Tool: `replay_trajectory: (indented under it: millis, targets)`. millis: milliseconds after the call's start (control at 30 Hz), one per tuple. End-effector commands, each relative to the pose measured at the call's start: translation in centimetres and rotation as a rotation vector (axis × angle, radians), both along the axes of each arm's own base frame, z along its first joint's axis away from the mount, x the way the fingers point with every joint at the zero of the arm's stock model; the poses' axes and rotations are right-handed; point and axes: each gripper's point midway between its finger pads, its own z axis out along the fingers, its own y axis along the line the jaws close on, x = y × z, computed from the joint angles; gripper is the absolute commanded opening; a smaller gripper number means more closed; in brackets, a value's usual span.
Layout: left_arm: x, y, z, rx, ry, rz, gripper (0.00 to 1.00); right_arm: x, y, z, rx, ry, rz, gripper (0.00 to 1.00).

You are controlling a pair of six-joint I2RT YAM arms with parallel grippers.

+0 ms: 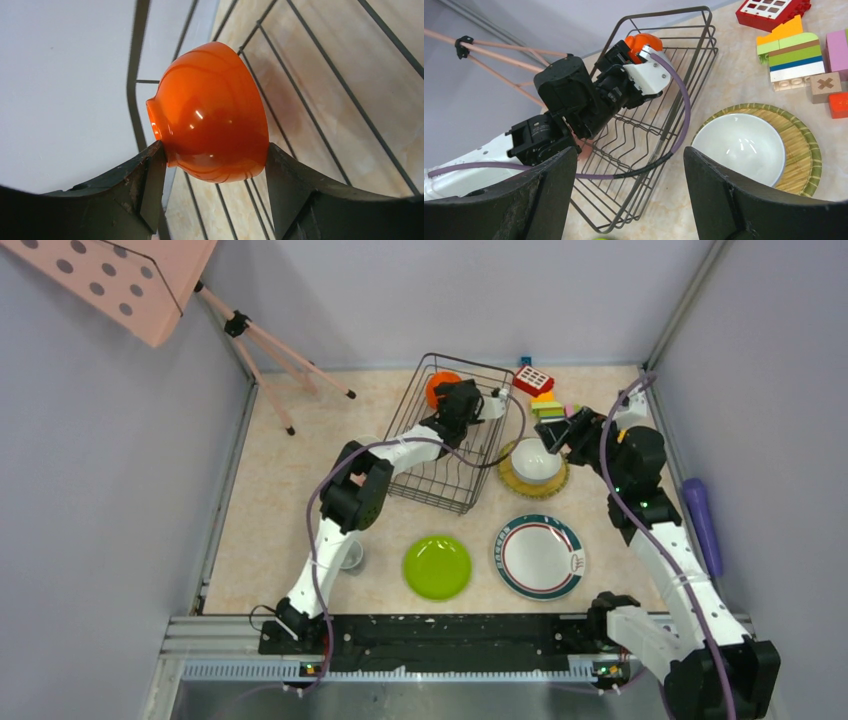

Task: Load the mixed dishes into the dish rack

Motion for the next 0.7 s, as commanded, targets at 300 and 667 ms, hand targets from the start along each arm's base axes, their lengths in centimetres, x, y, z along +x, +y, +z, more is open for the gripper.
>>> replay_trajectory:
  millis: [300,667]
  targets:
    - [1.4,-0.6,1.6,-0.039,-0.061,-0.011,0.78,1.0,0.6,0.3,-0.014,-0.031,0.024,0.78]
    - [-0.6,-1.0,2.3,-0.148,0.094,-0.037,0.91,0.6,-0.7,-1.5,-0.069,0.084,-0.036,0.84]
